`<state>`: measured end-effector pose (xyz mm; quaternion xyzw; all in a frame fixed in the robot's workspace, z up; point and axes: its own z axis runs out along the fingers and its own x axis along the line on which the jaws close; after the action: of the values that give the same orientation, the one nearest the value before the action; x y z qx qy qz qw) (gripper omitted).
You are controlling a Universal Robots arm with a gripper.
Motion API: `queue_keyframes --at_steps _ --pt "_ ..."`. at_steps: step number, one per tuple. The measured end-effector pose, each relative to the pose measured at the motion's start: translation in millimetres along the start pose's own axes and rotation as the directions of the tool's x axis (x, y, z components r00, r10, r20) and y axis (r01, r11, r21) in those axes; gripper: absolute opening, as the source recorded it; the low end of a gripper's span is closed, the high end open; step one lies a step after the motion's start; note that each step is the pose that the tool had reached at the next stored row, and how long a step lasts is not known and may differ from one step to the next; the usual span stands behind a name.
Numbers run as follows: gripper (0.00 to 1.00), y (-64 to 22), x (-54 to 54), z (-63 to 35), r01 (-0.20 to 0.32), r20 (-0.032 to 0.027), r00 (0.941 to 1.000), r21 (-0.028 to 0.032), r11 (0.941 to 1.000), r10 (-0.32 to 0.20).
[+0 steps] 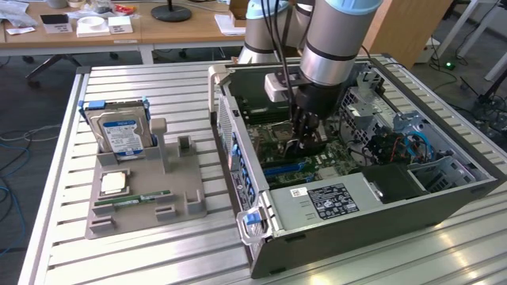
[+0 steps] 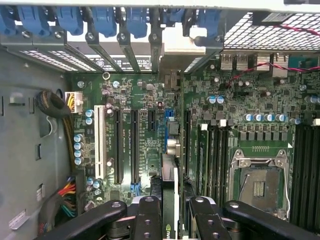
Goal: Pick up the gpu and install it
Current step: 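Insert the gpu into the slot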
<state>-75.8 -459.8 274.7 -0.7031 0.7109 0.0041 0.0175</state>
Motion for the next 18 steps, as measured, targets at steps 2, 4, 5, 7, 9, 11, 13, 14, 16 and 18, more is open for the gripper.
queue_keyframes --at_steps 2,4,5,7,9,11,13,14,16,18 --pt "0.26 0.5 0.2 1.7 0.0 0.0001 1.0 0.0 1.0 0.0" --pt "0.26 1.0 0.3 3.3 0.0 0.0 1.0 0.0 1.0 0.0" --pt "0.26 1.3 0.4 4.1 0.0 0.0 1.0 0.0 1.0 0.0" --pt "0.26 1.8 0.5 5.9 0.0 0.0001 1.0 0.0 1.0 0.0" --pt "0.26 2.3 0.6 8.0 0.0 0.0 1.0 0.0 1.0 0.0" --pt "0.26 2.7 0.7 10.0 0.0 0.0 1.0 0.0 1.0 0.0" --pt "0.26 2.7 0.7 10.9 0.0 -0.0002 1.0 -0.0001 1.0 0.0" --pt "0.26 2.8 0.8 10.9 0.0 -0.0004 1.0 -0.0002 1.0 0.0" --pt "0.26 3.1 0.7 11.3 0.0 0.0 1.0 0.0 1.0 0.0" --pt "0.26 3.7 0.7 11.5 0.0 0.0001 1.0 0.0 1.0 0.0"
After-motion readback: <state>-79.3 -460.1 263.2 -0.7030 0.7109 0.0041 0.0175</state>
